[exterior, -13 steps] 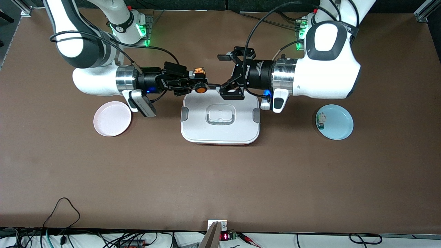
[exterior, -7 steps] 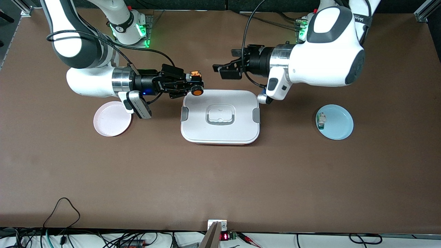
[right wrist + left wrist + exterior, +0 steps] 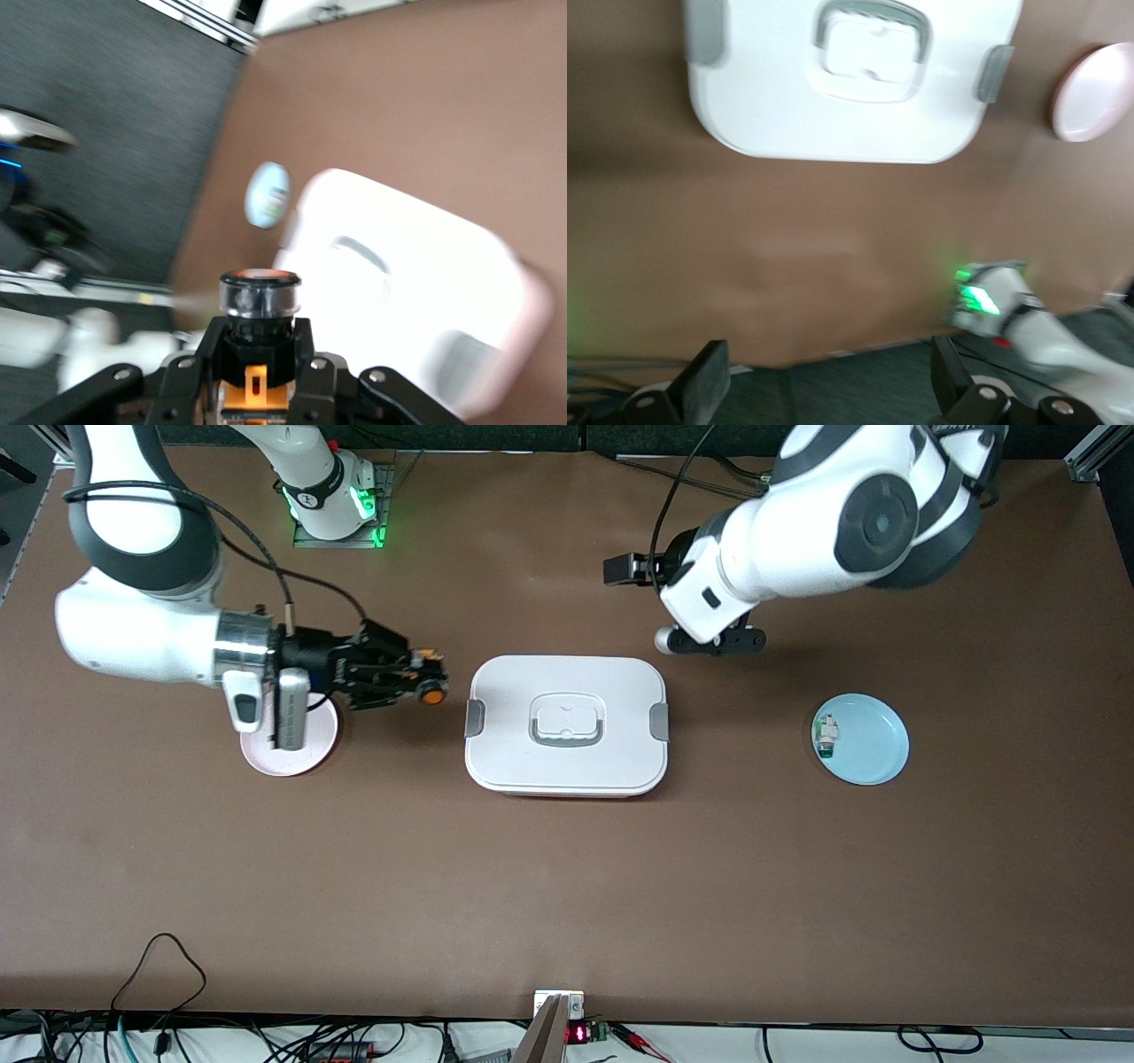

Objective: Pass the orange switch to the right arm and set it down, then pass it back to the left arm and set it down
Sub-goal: 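Carry the switch to the white plate while the left gripper withdraws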

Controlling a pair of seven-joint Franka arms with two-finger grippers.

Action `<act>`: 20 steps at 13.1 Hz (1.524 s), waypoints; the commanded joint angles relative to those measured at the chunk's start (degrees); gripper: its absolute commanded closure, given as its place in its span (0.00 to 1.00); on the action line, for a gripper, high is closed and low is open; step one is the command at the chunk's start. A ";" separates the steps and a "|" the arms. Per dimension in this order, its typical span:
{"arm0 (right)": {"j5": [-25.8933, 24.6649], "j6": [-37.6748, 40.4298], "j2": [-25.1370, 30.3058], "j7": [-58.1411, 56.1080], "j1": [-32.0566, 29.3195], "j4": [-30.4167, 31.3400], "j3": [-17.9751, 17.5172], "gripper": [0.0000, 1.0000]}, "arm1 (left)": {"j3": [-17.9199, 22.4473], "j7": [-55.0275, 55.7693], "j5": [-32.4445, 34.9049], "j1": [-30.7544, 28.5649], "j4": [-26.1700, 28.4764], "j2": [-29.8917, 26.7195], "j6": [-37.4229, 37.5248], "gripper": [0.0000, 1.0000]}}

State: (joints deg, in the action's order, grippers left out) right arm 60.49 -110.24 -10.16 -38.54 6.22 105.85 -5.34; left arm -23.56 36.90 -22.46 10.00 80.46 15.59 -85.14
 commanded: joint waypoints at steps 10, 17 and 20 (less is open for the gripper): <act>-58.01 0.12 -2.24 -21.00 -7.18 0.32 -0.73 0.74 | 3.42 -3.41 15.43 -2.08 1.01 -7.86 4.36 0.00; -63.82 -10.49 -4.17 -42.23 -9.29 8.48 -0.73 0.74 | 10.20 -11.75 16.39 -7.52 6.29 -12.69 3.92 0.00; -66.89 -16.65 -4.17 -43.98 -9.38 13.58 -0.73 0.74 | 12.29 -15.00 21.05 -9.29 7.61 -13.31 4.19 0.00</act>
State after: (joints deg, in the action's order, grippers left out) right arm -4.09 -123.23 -15.75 -80.22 -2.21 115.48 -5.23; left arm -12.73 25.34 -4.02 1.53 85.36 4.62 -80.94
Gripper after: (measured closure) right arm 0.656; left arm 0.000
